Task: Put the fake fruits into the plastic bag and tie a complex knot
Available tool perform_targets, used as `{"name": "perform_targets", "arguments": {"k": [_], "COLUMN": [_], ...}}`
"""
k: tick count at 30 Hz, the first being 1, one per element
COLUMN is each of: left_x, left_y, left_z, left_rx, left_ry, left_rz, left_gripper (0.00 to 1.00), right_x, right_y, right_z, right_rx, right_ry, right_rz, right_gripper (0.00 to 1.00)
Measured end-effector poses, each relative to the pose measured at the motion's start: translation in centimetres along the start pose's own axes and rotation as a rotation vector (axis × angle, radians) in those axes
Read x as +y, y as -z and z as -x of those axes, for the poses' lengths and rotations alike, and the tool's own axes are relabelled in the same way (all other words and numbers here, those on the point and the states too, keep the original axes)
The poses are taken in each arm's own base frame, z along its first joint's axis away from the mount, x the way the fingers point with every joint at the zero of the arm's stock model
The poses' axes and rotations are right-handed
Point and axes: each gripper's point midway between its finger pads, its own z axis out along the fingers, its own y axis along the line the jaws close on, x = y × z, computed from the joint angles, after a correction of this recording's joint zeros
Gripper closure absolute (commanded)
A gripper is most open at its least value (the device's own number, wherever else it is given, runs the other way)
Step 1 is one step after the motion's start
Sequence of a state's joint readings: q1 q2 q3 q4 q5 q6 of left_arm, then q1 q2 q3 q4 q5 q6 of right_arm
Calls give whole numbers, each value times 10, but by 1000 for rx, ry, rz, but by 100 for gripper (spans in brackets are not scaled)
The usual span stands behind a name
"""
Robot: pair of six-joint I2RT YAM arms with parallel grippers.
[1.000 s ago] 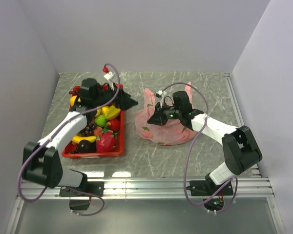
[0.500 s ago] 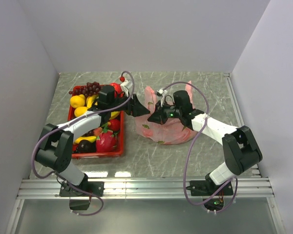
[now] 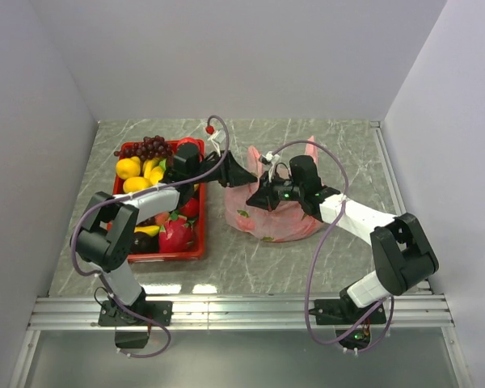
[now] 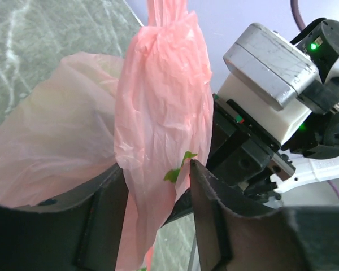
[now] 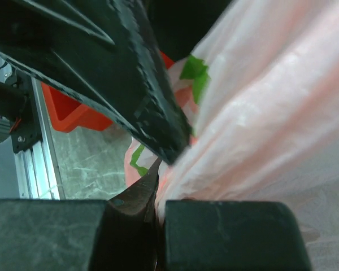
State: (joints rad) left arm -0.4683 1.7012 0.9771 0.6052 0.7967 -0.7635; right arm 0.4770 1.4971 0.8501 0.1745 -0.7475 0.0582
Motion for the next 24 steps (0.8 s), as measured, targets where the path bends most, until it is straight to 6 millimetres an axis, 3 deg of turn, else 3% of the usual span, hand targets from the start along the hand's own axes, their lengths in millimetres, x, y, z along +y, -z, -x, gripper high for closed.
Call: {"name": "perform_targets", "arguments": {"k": [9, 11, 12, 14, 16, 20, 24], "left_x": [-14, -15, -16, -18, -19, -16, -9], "left_y": [-11, -11, -11, -11, -11, -11, -9], "left_z": [-7, -7, -9, -12, -13, -15, -18], "left_rx": [16, 20, 25, 40, 44, 55, 67], "left_ry": [38, 45, 48, 51, 46, 54, 47], "left_rz": [-74, -77, -82, -97, -101, -90, -71], "left_gripper": [49, 60, 78, 94, 100, 100, 100], "right_x": [1, 0, 0, -1, -3, -3, -1], "right_y": [0, 0, 0, 0, 1, 3, 19], "right_z": [1, 1, 1, 0, 0, -2, 5], "right_rx": [-4, -3, -3, -1, 1, 23, 42], "right_ry": [18, 19, 18, 16, 11, 18, 51], "right_rz": [7, 7, 5, 3, -4, -9, -29], "right_gripper": [100, 100, 100, 98, 88, 54, 39]}}
